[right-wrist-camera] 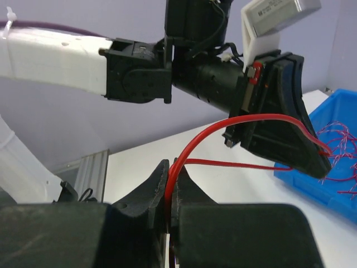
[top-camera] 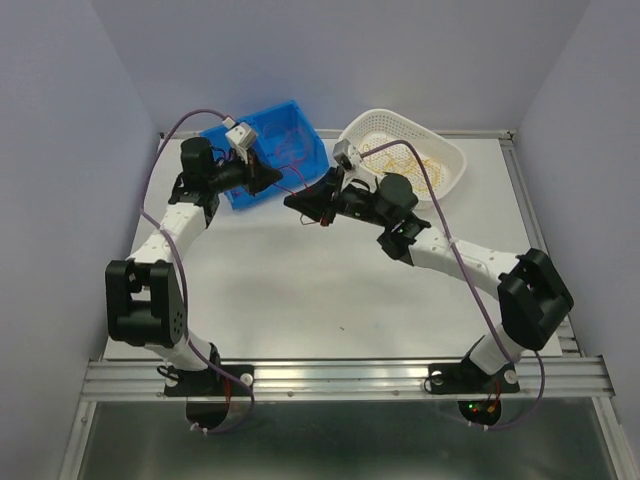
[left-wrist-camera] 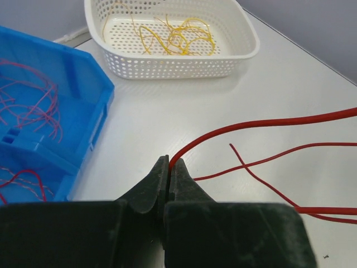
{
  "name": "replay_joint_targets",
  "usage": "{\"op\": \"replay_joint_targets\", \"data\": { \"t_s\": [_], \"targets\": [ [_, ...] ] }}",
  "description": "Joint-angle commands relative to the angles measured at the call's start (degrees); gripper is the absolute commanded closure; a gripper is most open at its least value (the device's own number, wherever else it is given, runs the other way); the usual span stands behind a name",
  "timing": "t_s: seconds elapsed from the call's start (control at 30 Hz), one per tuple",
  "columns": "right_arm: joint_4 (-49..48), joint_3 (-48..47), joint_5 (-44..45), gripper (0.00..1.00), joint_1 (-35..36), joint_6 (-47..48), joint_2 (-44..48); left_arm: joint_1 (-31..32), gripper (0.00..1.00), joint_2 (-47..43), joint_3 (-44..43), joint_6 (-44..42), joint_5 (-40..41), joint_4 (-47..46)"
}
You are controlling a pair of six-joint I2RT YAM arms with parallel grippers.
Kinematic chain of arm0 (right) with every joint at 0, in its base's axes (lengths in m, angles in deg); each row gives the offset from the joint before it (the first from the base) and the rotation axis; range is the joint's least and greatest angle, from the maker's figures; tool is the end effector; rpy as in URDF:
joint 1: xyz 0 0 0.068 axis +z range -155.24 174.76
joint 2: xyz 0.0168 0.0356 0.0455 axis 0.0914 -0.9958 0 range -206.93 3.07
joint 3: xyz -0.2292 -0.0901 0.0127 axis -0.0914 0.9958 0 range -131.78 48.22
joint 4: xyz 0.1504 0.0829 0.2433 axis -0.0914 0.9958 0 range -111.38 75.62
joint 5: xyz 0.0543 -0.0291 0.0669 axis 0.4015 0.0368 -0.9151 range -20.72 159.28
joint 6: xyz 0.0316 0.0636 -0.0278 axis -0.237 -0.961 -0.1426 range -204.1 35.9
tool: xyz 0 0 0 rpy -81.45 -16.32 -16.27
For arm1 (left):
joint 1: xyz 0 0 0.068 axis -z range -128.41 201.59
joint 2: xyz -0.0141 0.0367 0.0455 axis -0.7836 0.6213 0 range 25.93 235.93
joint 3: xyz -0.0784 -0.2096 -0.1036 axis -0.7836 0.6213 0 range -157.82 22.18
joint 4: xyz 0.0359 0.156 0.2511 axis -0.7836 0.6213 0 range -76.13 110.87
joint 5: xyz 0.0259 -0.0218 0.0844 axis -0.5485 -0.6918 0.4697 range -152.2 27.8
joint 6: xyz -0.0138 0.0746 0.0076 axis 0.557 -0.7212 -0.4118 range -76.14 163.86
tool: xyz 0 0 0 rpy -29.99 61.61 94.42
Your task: Untangle the cables
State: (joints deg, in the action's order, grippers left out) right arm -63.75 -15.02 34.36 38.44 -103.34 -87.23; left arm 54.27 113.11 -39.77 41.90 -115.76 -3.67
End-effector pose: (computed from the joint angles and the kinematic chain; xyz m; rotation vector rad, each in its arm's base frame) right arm 0.2807 0.3193 0.3084 -0.8410 1.2181 1.3033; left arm 0.3988 -0.0707 0.2685 0.7544 1.5383 -0.7998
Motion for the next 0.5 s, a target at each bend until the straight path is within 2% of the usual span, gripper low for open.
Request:
{"op": "replay_joint_targets", "data": {
  "t_s": [0.0, 0.07, 0.2, 0.37, 0.47],
  "targets": [
    [-23.6, -6.9, -2.4, 1.00, 1.1, -4.4, 2.7, 1.8, 1.00, 5.4, -4.4, -11.0, 7.8, 7.7],
    [-26.1, -8.1, 0.5, 1.00, 1.1, -4.1, 1.7, 4.2, 1.00, 7.2, -6.5, -13.9, 6.3, 13.9],
    [-28.9, -9.8, 7.1, 1.00, 1.1, -1.9, -0.5, 6.1, 1.00, 8.5, -8.1, -16.9, 2.6, 18.8],
    [-37.3, -6.0, 17.6, 1.00, 1.0, 3.1, -0.9, 6.7, 1.00, 9.2, -9.3, -19.0, -1.6, 23.0],
    [-37.0, -5.3, 18.1, 1.00, 0.9, 4.0, 0.0, 6.3, 1.00, 9.1, -9.8, -19.0, -0.3, 23.3]
  ]
}}
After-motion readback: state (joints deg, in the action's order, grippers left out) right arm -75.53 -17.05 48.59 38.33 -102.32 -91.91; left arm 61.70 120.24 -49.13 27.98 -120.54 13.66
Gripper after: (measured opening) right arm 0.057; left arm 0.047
